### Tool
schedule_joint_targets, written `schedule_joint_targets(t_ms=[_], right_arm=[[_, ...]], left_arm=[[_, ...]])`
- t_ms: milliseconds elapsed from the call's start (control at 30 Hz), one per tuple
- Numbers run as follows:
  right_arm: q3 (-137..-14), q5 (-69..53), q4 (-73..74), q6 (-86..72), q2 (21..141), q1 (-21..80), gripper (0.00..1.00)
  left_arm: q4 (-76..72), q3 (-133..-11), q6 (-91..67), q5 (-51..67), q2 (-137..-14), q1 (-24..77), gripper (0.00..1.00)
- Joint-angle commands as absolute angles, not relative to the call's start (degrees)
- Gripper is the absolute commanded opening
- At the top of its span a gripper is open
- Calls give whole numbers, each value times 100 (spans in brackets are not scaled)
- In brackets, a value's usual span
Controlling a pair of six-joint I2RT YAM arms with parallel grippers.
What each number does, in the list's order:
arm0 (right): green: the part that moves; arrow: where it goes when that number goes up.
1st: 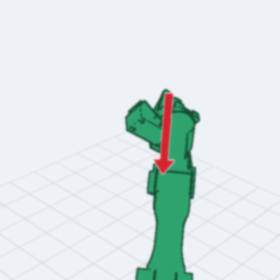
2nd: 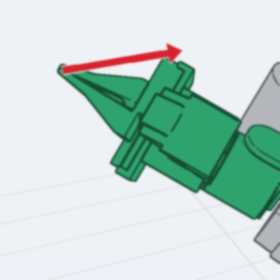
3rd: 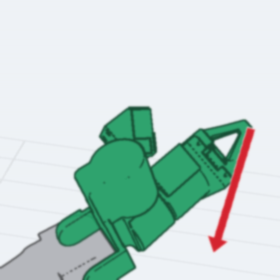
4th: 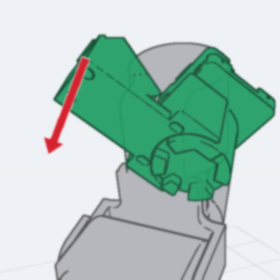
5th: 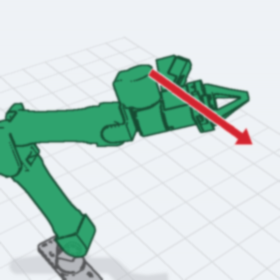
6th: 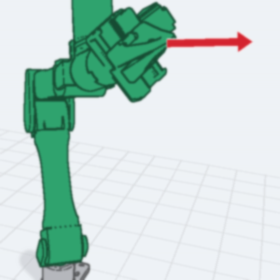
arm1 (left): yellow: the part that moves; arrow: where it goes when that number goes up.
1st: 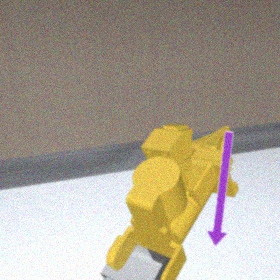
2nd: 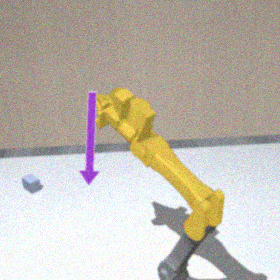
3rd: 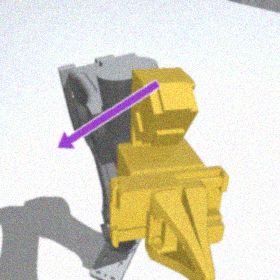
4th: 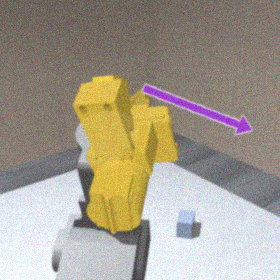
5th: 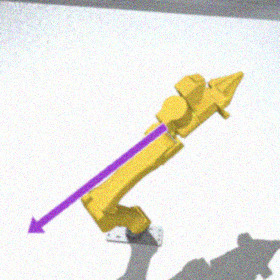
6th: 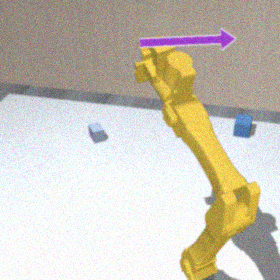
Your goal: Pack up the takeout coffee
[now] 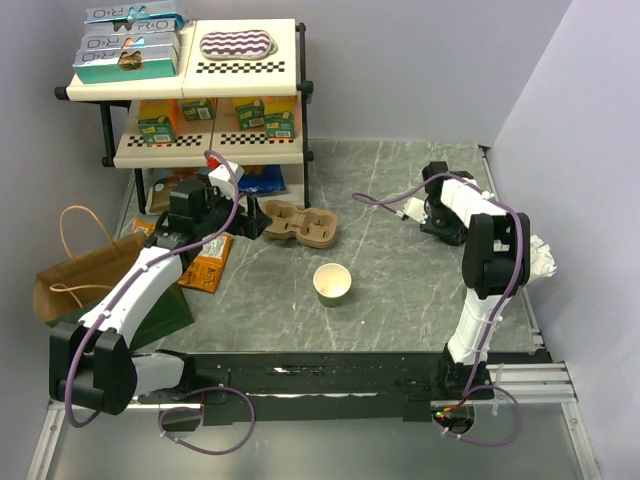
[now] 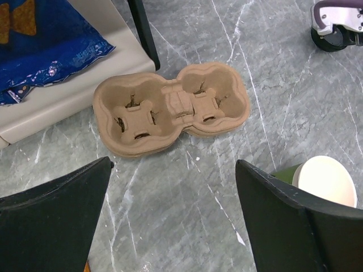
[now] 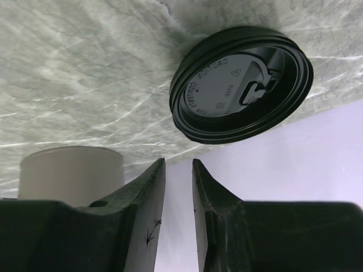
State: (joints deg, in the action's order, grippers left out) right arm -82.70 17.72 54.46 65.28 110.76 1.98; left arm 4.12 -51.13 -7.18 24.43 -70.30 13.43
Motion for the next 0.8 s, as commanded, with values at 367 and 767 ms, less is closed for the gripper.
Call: schedule_joint_targets(t_ms=[367,767], right_arm=[[-8367,1758,5554,7101,11311,149,25],[-8463,1705,5651,7225,11434,149,24]], left_arm=[[185,-5265,-826,2558,-7093,1354,97],[149,-5282,-861,2558,-7198,1354,97]])
